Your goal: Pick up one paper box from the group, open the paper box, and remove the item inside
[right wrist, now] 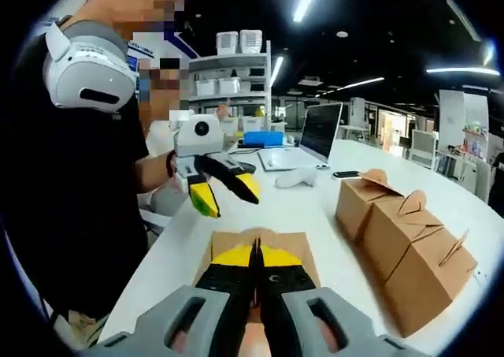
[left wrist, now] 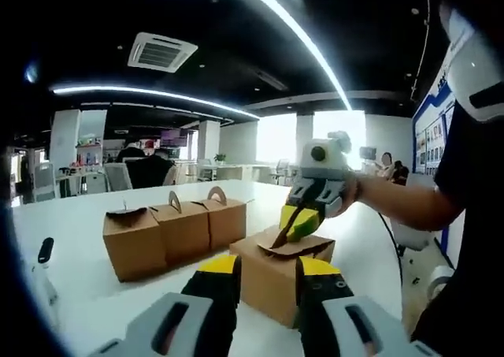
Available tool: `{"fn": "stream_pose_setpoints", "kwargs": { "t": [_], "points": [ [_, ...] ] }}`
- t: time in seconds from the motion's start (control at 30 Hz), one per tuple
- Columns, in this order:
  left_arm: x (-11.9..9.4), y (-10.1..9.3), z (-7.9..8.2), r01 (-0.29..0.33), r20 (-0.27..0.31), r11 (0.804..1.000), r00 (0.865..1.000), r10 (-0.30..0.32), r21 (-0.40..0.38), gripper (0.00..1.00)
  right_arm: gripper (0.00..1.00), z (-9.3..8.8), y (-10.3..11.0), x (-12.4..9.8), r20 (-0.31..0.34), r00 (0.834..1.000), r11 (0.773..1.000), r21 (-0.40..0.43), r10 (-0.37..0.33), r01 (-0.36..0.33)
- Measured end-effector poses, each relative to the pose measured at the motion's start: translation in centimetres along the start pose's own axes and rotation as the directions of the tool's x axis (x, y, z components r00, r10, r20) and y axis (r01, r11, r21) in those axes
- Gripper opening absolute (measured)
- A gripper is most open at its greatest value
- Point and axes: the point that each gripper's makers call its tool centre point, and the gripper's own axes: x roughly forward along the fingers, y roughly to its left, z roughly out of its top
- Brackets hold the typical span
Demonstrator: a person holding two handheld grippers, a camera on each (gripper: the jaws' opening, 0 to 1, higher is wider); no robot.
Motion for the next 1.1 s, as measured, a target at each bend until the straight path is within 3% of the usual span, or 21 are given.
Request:
{"fn": "stream_pose_setpoints", "kwargs": {
  "t": [0.17, 0.47, 0.63, 1.1],
  "points": [
    [1.1, -0.2, 0.0, 0.096, -0.032, 0.995, 0.995, -0.095, 0.025, 0.31, 0.03, 0.1, 0.2, 0.1, 0.001, 1.000, 1.000, -0.004, -0.001, 0.001],
    [2.4, 0.9, -1.1, 0.147, -0.082, 0.988, 0.986, -0.143, 0.044, 0.36, 0.03, 0.2, 0.2, 0.0, 0.004, 1.000, 1.000, -0.005, -0.004, 0.004],
    [2.7, 0.1, -1.1, 0.205, -0.107, 0.978, 0.974, -0.198, 0.051, 0.36, 0.03, 0.1, 0.3, 0.0, 0.009, 1.000, 1.000, -0.008, -0.005, 0.005],
    [3.1, 0.0, -1.3, 0.239, -0.166, 0.969, 0.960, -0.226, 0.059, 0.39, 0.03, 0.0, -0.1, -0.8, 0.029, 0.999, 1.000, -0.019, -0.020, 0.021]
  ]
}}
